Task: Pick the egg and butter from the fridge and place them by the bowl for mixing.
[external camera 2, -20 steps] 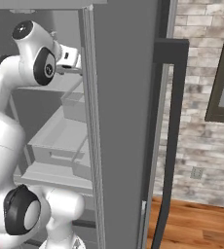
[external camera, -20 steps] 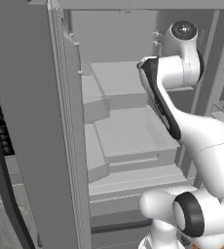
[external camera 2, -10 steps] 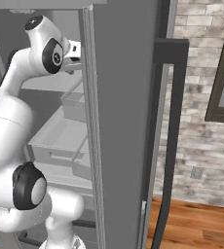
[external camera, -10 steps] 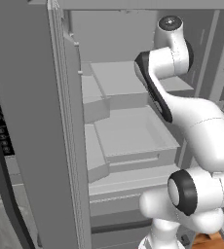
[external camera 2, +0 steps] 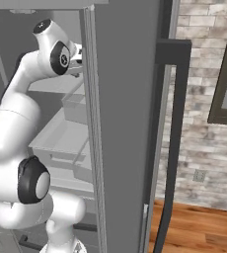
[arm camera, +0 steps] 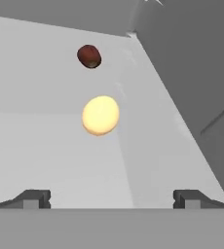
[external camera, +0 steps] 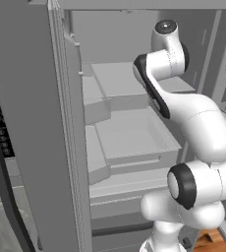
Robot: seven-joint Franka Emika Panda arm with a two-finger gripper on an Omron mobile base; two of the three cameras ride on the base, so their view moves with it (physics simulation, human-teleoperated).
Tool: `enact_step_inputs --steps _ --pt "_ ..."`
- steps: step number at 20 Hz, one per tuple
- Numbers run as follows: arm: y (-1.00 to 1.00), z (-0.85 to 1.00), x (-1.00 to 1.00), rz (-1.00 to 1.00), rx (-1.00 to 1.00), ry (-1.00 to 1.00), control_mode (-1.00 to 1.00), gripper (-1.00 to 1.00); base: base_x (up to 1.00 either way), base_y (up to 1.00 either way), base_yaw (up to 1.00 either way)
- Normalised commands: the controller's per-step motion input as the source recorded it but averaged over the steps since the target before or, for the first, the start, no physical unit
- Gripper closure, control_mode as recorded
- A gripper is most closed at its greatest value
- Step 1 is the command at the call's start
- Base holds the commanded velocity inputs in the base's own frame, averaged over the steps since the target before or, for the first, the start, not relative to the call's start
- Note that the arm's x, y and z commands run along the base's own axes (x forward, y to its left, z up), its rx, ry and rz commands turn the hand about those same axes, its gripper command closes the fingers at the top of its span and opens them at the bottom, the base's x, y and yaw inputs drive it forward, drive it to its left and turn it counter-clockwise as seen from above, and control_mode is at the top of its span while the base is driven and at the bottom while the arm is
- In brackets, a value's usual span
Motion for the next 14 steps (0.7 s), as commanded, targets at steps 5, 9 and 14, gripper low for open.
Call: enact_step_inputs --steps 5,9,14 --pt "0.0 -0.11 0.26 0.0 0.0 -0.08 -1.0 -1.0 0.0 0.0 0.0" --pt "0.0 -0.08 0.29 -0.01 0.03 -0.12 -1.0 -1.0 0.0 0.0 0.0" --pt "0.0 -0.03 0.34 -0.06 0.1 -0.05 -1.0 -1.0 0.0 0.0 0.0"
